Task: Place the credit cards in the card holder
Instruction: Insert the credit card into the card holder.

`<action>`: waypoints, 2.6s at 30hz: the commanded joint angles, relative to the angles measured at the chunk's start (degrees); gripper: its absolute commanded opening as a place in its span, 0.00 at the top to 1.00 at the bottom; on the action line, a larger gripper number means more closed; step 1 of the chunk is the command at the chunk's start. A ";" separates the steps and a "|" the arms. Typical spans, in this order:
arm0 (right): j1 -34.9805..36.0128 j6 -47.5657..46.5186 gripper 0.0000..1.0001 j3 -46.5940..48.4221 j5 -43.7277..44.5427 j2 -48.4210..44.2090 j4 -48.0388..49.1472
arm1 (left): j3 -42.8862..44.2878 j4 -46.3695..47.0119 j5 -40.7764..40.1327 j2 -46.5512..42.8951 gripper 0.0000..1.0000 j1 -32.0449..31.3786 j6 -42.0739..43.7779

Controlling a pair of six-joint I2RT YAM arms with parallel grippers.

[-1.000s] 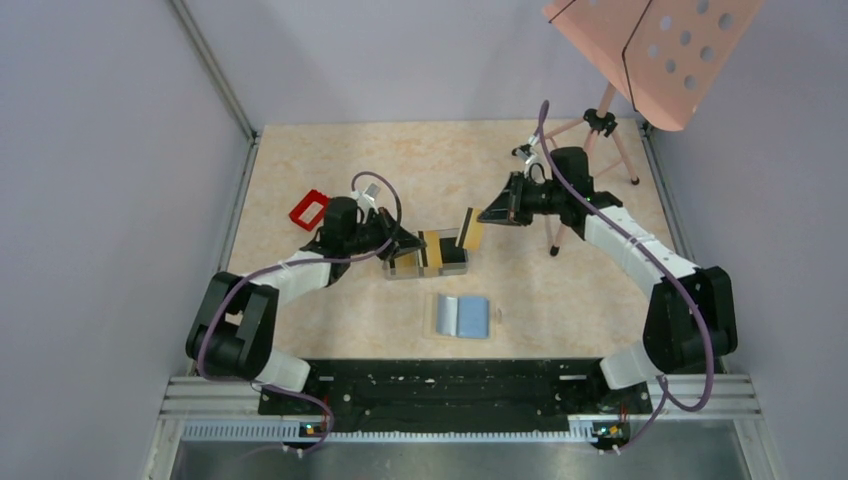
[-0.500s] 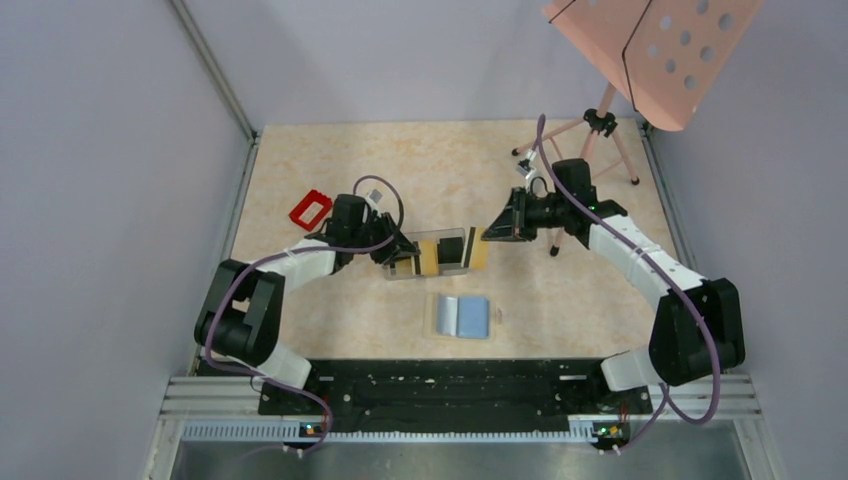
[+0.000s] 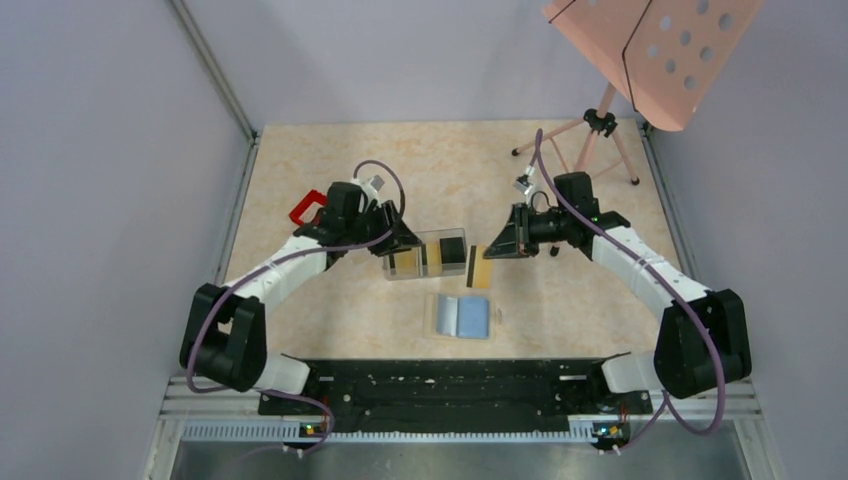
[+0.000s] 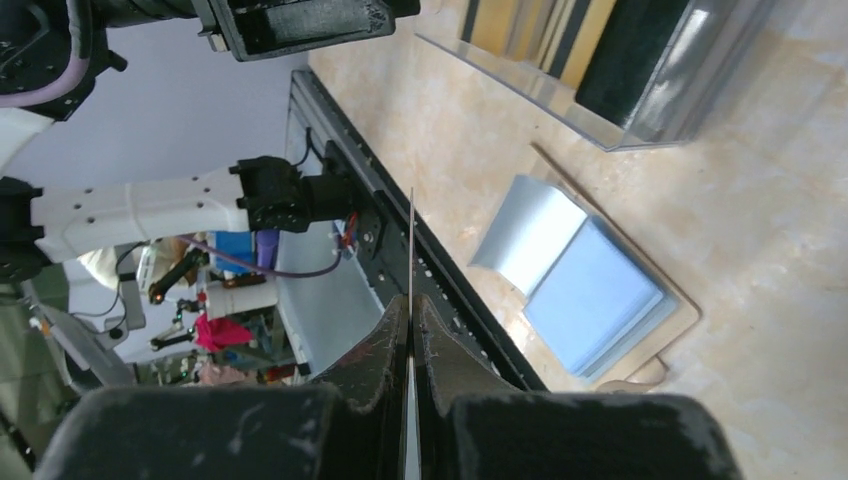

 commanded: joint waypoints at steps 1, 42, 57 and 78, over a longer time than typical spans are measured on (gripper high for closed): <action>-0.57 0.94 1.00 -0.68 -9.28 -1.49 6.15 | -3.18 13.37 10.44 -5.20 0.54 -2.92 -5.35; -0.49 12.78 1.00 -4.81 -17.13 -2.57 22.17 | -20.02 46.45 6.07 -13.58 0.47 -16.71 -24.89; -0.53 11.97 1.00 -5.38 -16.68 -0.59 22.04 | -18.80 55.05 13.47 -8.24 0.68 -17.50 -27.79; -0.45 -9.48 0.40 -7.34 7.60 -1.48 -8.86 | -24.89 28.76 0.74 -15.92 1.00 -20.58 -19.66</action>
